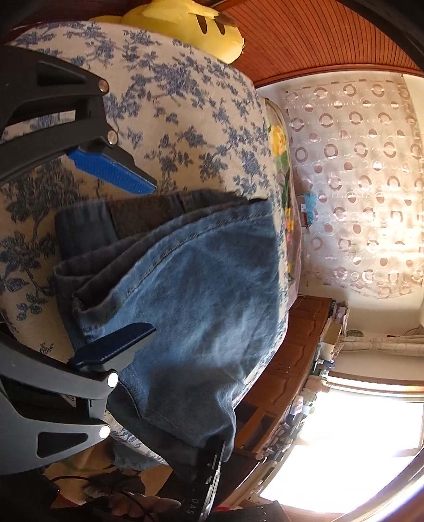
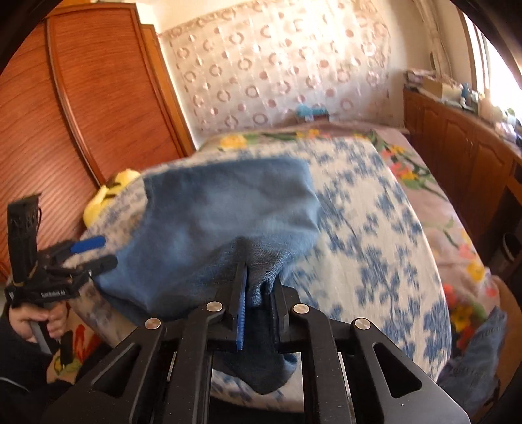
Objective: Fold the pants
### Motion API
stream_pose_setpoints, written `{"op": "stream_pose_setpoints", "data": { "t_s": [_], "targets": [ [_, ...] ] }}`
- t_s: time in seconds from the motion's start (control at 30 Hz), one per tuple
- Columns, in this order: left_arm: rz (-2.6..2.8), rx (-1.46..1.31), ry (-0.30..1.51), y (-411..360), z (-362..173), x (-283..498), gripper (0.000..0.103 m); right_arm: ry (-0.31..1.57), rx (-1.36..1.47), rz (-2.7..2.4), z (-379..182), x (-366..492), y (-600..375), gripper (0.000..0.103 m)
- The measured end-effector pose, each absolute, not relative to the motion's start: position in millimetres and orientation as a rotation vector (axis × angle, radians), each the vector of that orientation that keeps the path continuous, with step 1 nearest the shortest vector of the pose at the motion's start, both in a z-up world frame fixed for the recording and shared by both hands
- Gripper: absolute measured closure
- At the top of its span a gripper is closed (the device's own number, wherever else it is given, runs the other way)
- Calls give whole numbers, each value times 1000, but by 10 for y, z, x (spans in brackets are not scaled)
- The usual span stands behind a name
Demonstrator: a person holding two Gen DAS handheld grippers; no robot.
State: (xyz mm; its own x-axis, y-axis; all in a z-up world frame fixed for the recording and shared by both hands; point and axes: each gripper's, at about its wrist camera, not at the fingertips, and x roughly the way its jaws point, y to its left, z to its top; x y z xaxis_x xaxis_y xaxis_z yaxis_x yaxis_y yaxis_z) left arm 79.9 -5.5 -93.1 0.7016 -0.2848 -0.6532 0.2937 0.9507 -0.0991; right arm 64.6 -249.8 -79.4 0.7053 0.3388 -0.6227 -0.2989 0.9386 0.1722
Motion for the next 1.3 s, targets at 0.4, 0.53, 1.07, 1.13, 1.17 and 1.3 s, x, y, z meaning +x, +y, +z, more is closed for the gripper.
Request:
{"op": "stream_pose_setpoints", "data": {
  "t_s": [0.4,0.53,1.07,1.13,1.17,1.3],
  "targets": [
    [-214,-52,682,497,-778,751,22,601,-52,548,-423,813,-1457,95],
    [-183,-77,678,662,-791,747,22,614,-93,627,-527,787,-1092,95],
    [-164,-108,688,827,-844,830,22,713,-121,744,-911,687,-744,95],
    [-171,-95,682,782,-803,863,22,718,-121,737,-936,675,-760,93],
    [-174,-92,676,763,-780,873,22,716,-121,733,-924,662,-798,89],
    [-190,-85,662,698,-702,907,22,712,-122,744,-863,603,-873,61]
  ]
}}
